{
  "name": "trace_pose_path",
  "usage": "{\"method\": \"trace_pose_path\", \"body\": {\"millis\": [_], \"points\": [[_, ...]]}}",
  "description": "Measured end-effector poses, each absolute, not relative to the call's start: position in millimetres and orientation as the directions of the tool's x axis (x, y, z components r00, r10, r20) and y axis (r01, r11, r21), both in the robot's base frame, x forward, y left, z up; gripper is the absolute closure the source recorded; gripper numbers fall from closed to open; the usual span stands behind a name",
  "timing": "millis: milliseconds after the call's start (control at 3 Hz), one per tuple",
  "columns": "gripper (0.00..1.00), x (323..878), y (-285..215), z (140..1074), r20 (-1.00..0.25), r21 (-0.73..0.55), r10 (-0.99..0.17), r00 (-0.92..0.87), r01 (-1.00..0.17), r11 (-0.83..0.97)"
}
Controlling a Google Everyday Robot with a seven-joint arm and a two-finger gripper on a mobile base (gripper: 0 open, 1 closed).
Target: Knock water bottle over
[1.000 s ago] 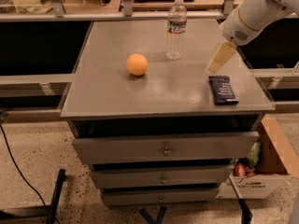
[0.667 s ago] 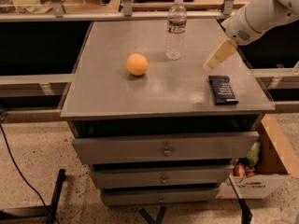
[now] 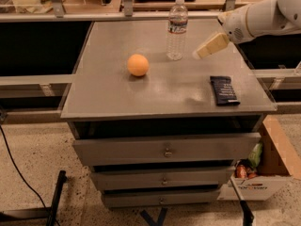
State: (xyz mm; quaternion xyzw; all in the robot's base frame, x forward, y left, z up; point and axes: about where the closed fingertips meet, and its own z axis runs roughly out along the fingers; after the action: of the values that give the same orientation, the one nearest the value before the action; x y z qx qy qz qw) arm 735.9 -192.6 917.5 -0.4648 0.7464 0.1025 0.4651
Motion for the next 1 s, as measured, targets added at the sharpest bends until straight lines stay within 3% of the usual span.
{"method": "trace_pose_path", "body": {"millis": [1000], "points": [[0.00, 790, -130, 917, -0.918, -0.216, -0.395, -0.034, -0.793, 0.570]]}}
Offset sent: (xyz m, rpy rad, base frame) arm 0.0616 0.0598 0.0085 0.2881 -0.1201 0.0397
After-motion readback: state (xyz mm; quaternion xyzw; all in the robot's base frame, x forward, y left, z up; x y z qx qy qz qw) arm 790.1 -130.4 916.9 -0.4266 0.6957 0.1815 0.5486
